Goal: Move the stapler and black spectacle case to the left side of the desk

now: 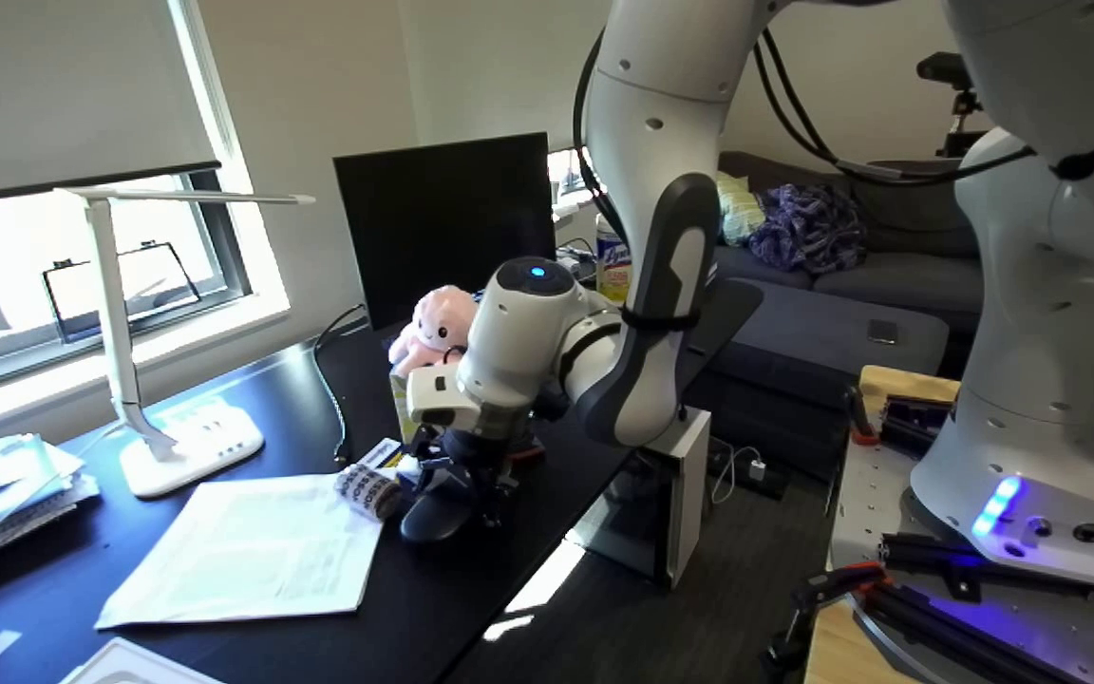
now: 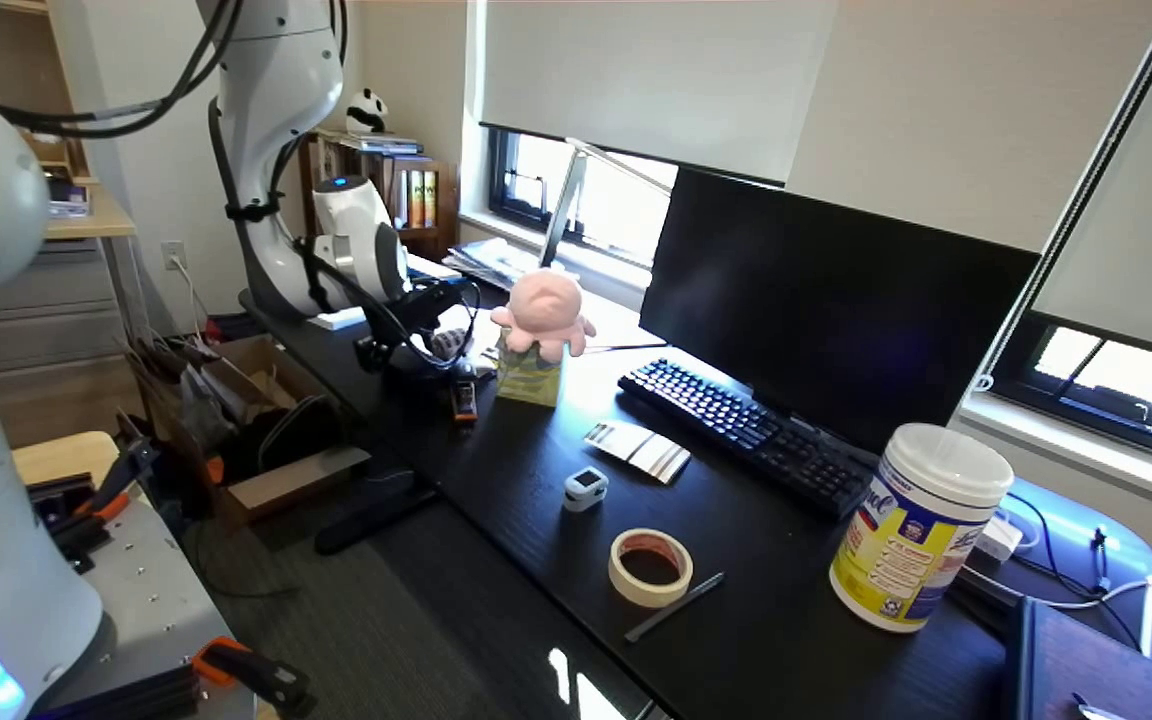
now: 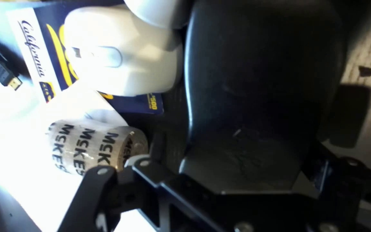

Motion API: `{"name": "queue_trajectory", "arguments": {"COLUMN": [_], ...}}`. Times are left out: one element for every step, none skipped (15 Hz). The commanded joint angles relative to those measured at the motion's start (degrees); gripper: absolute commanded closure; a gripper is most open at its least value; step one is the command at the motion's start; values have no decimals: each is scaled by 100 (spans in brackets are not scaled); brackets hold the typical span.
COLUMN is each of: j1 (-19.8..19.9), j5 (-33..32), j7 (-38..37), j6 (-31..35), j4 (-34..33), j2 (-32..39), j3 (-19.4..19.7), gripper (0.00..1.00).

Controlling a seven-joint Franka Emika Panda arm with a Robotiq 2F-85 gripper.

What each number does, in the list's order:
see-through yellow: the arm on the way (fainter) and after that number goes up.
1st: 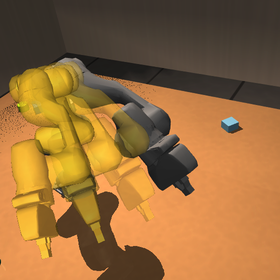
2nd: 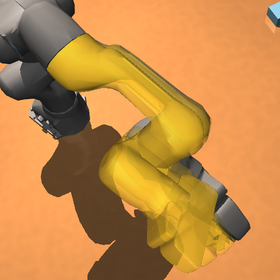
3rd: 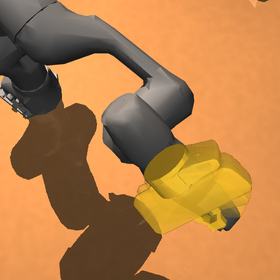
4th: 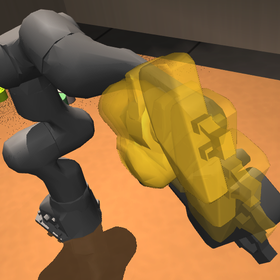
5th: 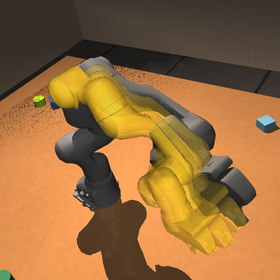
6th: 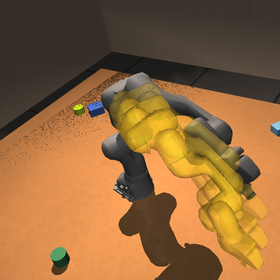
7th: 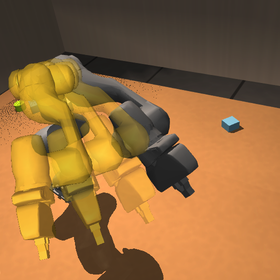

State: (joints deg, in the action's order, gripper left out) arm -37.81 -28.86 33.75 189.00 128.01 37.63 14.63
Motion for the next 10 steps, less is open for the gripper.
{"name": "queue_trajectory", "arguments": {"j1": [-338, -492, -530, -617, -703, -728, -790, -800, -830, -832], "j5": [118, 151, 142, 134, 128, 100, 97, 73, 84, 78], "j7": [-143, -184, -197, -207, -212, -202, -204, -197, -218, -232], "j6": [281, 356, 408, 496, 495, 492, 464, 479, 452, 381], "j4": [253, 307, 376, 392, 438, 472, 512, 556, 600, 658], "j2": [-255, -309, -393, -405, -474, -512, -565, -605, -651, -725], "j3": [532, 747, 825, 962, 1062, 1102, 1162, 1178, 1199, 1183], "gripper": [0, 0, 0, 0, 0, 0, 0, 0, 0, 0]}}
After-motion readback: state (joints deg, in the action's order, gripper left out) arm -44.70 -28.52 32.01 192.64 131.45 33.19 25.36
